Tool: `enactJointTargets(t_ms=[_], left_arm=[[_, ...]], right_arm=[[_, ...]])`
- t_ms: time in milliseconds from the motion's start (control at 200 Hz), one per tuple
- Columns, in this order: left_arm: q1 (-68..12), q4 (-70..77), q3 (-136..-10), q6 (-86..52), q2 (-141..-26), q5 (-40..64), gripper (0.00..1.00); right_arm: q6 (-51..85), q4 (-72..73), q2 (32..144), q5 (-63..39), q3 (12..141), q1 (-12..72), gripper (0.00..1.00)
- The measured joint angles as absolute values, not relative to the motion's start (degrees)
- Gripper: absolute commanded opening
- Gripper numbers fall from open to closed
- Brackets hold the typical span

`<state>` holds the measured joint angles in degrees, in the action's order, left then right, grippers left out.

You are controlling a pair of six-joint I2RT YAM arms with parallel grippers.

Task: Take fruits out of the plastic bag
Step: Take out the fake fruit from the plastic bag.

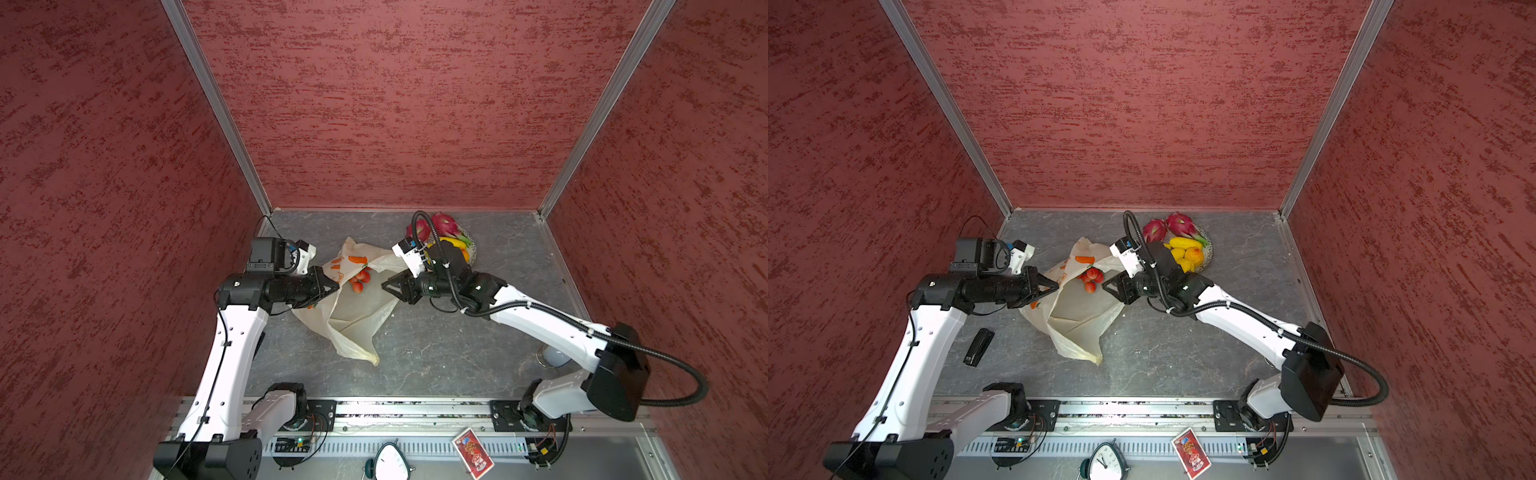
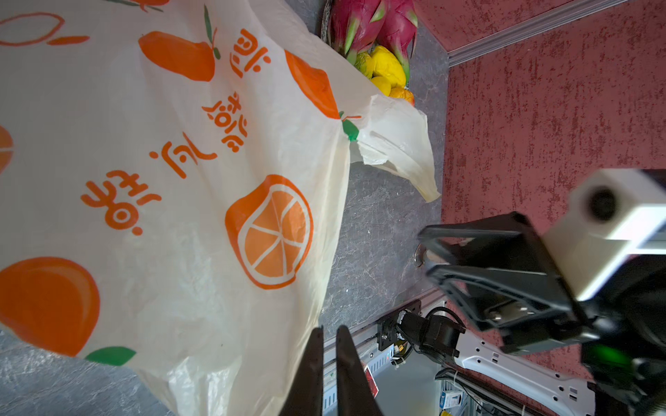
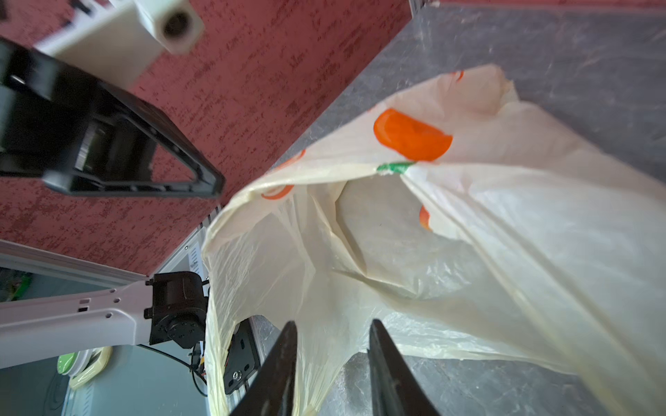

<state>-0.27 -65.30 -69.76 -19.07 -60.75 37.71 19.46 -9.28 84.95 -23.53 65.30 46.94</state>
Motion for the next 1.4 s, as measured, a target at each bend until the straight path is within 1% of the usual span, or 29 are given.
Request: enactJointTargets(t_ms=[80,110,130,145,160,185,210,296,396,551,671,736,756,771,792,827,847,932,1007,1167,1353,1398], left_arm=[[-0.3,-64.4,-71.3,-19.7,-62.3,38.4,0.13],[-0.3,-64.3,-71.9,-19.7,-62.9,38.7,0.24],[-0.3,-64.2,-72.3,-20.0,-63.3,38.8,0.34],[-0.4,-64.1,-72.6,-19.6,-63.5,38.9,0.44],[-0.5,-64.1,-72.8,-19.7,-63.7,38.9,0.51],[-0.9,-64.2,-73.4,-19.4,-64.0,38.5,0.58],[-1.3,-64.5,-73.9,-19.3,-64.2,38.1,0.62],[-5.6,-66.8,-76.4,-18.3,-64.4,33.1,0.65],[-11.9,-69.6,-78.1,-17.5,-64.2,25.8,0.66],[-19.1,-73.4,-76.5,-17.4,-64.3,15.0,0.66],[-24.8,-75.3,-74.9,-17.8,-66.6,7.8,0.66],[-26.7,-75.5,-74.4,-18.2,-68.9,4.3,0.63],[-27.0,-75.5,-74.3,-18.4,-69.6,3.3,0.60],[-27.3,-75.6,-74.3,-18.4,-70.3,2.4,0.55],[-27.4,-75.5,-74.3,-18.8,-71.0,1.5,0.44],[-27.6,-75.4,-74.2,-19.0,-72.4,-0.2,0.14],[-27.6,-75.3,-74.3,-18.7,-73.0,-0.9,0.00],[-27.2,-74.0,-74.4,-18.6,-74.7,-2.2,0.00],[-26.4,-72.4,-75.1,-18.2,-75.0,-0.6,0.00],[-21.5,-68.1,-77.6,-18.1,-75.0,7.1,0.00],[-15.0,-65.5,-78.0,-17.3,-74.9,16.1,0.00],[-13.4,-65.1,-77.9,-17.1,-74.8,18.1,0.00]], right_arm=[[20.7,-7.8,87.9,-23.5,64.0,48.4,0.34],[21.1,-7.5,88.5,-23.3,63.7,49.0,0.34],[21.2,-7.2,88.8,-23.2,63.4,49.3,0.34],[21.5,-7.0,88.8,-23.1,63.3,49.5,0.33],[21.7,-6.9,88.9,-23.0,63.2,49.7,0.33],[22.0,-6.6,88.8,-22.9,62.9,50.0,0.33],[22.2,-6.3,88.6,-22.7,62.8,50.2,0.33],[23.1,-5.2,86.9,-21.7,62.2,50.5,0.33],[23.8,-5.3,83.0,-20.0,61.0,50.8,0.33],[24.9,-5.9,77.0,-17.0,59.4,50.8,0.34],[26.2,-6.3,73.3,-14.0,56.3,51.1,0.34],[26.9,-6.7,71.8,-12.1,54.8,51.7,0.33],[27.2,-6.7,71.4,-11.5,54.3,52.0,0.33],[27.3,-6.7,71.2,-11.0,54.0,52.2,0.33],[27.6,-6.7,71.0,-10.5,53.7,52.5,0.33],[28.1,-6.7,70.7,-9.6,53.1,53.2,0.33],[28.3,-6.7,70.6,-9.1,52.9,53.6,0.33],[29.3,-5.8,71.2,-7.4,52.2,55.6,0.34],[30.1,-4.4,73.1,-6.7,52.1,56.6,0.40],[30.7,-3.1,82.8,-6.5,55.4,57.2,0.46],[32.2,-3.3,94.9,-8.0,64.6,55.9,0.55],[32.6,-3.4,96.8,-8.0,66.6,55.3,0.59]])
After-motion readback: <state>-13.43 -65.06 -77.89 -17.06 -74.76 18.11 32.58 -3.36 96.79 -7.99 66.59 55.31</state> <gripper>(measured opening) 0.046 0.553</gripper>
